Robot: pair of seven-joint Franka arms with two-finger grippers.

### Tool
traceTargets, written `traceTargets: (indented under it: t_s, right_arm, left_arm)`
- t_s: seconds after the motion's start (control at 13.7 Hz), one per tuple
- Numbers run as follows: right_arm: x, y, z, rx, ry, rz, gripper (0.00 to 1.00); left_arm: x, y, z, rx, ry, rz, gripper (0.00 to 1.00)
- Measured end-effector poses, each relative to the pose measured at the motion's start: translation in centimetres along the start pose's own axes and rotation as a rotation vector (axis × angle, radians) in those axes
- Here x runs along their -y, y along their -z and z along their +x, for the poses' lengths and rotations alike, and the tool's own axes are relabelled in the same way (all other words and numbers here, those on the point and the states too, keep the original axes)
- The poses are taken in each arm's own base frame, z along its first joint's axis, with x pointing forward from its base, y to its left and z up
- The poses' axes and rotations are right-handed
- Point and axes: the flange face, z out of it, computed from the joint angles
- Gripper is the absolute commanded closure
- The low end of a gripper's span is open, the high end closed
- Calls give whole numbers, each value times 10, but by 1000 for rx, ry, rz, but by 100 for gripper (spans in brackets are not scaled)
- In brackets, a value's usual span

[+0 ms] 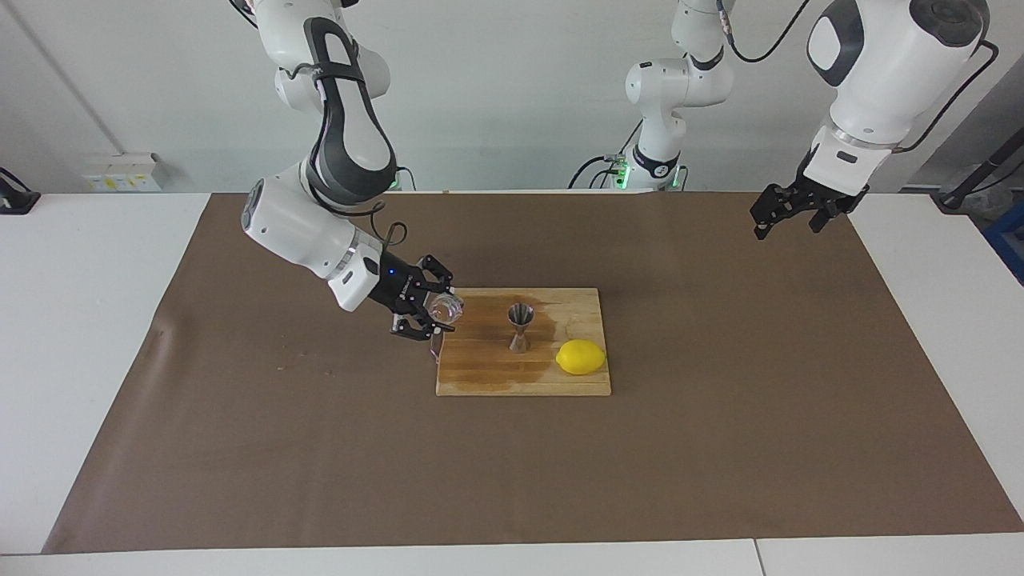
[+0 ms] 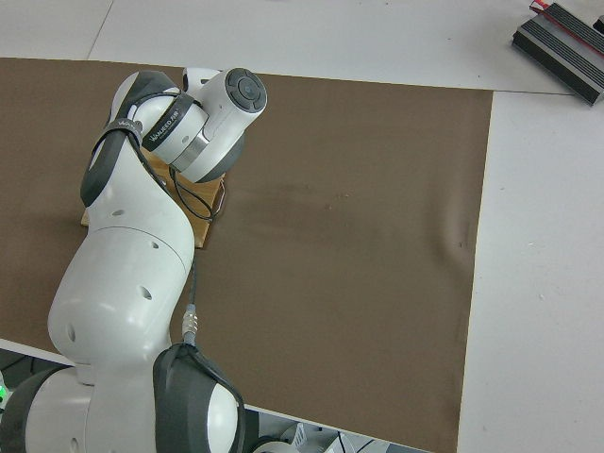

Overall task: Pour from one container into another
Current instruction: 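Carry the glass cup with the right gripper above the jigger cup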

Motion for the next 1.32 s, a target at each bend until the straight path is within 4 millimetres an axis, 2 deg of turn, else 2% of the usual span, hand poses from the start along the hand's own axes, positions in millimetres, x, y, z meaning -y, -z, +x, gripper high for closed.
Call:
traceTargets:
  t_s: [0.44, 0.95, 1.32]
  right_arm:
    - [4, -6, 2, 3, 69, 4, 79]
    - [38, -42, 29, 21, 163, 61, 79]
    - [39, -42, 30, 84, 202, 54, 79]
  left_arm:
    - [0, 0, 0, 0, 0, 0, 0]
    - [0, 0, 0, 0, 0, 0, 0]
    - [0, 0, 0, 0, 0, 0, 0]
